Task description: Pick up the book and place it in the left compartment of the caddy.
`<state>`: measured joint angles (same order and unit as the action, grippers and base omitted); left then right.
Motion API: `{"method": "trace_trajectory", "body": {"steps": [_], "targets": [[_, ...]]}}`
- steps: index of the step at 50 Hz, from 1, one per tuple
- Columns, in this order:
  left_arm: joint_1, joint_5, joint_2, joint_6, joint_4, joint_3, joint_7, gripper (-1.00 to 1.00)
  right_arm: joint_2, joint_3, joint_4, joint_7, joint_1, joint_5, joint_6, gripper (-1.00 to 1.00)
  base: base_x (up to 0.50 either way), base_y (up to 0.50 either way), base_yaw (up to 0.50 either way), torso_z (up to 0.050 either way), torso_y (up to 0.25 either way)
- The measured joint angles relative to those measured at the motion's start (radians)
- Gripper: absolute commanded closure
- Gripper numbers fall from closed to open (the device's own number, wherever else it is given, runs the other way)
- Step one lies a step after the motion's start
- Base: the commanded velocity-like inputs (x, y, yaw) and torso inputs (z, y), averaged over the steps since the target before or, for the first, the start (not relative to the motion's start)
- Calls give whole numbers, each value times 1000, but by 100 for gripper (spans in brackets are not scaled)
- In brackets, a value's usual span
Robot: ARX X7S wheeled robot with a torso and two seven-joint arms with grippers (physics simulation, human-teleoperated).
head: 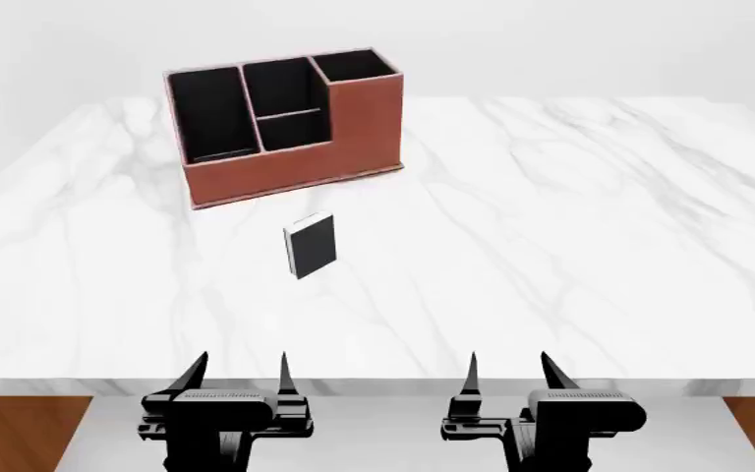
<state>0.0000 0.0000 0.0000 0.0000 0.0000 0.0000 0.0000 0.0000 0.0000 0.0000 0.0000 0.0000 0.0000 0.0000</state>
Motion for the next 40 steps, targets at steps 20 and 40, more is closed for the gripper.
{"method": "trace_trajectory", "body": {"steps": [20, 40], "targets": [[-3, -20, -36, 6, -7, 53, -64, -100, 44, -48, -6, 71, 1, 15, 13, -100, 0, 75, 0, 0, 0], [-3, -41, -70, 29, -16, 90, -110, -100, 75, -96, -3, 135, 6, 1, 32, -100, 0, 500, 0, 0, 0]]}}
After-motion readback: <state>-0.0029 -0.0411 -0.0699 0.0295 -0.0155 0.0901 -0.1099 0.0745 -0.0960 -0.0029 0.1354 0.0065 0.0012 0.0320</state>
